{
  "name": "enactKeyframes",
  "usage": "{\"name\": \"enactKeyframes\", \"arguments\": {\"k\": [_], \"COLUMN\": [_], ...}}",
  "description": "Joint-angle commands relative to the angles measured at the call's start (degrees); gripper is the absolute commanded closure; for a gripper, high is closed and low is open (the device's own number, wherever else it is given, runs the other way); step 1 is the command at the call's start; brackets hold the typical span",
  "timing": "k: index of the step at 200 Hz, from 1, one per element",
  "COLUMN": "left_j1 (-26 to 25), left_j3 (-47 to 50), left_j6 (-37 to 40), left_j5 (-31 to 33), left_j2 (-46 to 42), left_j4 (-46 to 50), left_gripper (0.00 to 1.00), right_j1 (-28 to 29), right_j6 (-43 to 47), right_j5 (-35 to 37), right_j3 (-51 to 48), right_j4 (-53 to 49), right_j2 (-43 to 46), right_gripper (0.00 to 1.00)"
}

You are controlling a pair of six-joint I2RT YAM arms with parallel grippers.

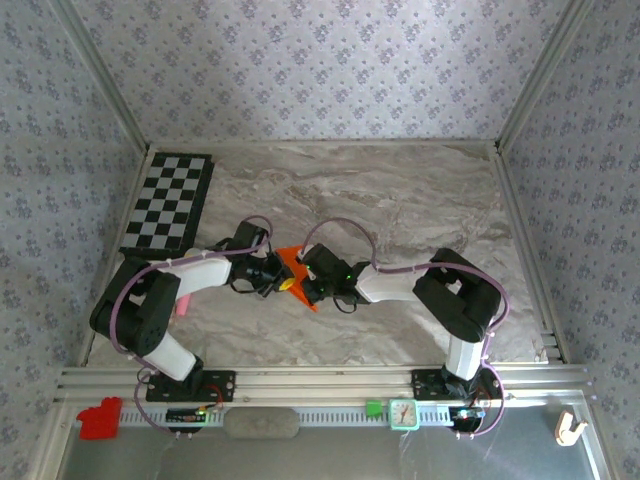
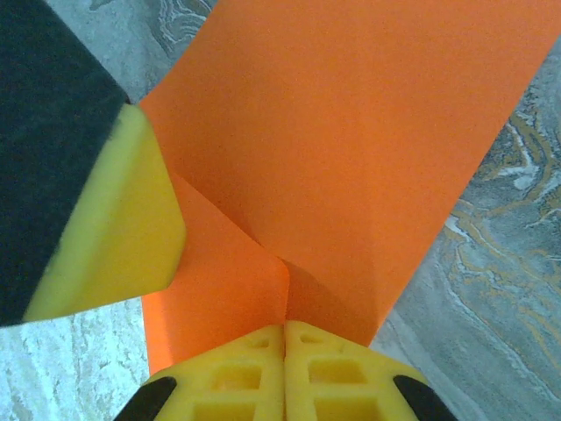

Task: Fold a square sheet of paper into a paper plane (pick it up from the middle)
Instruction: Third fold the triangle at the center of the table.

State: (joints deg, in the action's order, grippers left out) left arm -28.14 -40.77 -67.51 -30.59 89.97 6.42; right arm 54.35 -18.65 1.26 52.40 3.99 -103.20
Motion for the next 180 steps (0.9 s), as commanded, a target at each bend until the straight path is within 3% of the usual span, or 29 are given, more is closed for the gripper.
{"name": "enactKeyframes", "arguments": {"k": [1,180], "left_j1": [-0.31,-0.29], "left_j3": [0.75,0.87], "left_j6": [1.57,2.71], "left_j5": [0.09,2.70], "left_j2": [1.16,4.17], "left_j4": [1.63,4.49], "left_gripper": [0.90,0.92], "right_j1": [-0.23,-0.29], "right_j6": [-0.86,-1.12], "right_j5": [-0.05,-0.42], "right_j3": [0.96,1.26], "right_j4": [-3.54,-3.95], "right_j2": [-1.61,-1.66], "right_gripper": [0.93,0.93]}}
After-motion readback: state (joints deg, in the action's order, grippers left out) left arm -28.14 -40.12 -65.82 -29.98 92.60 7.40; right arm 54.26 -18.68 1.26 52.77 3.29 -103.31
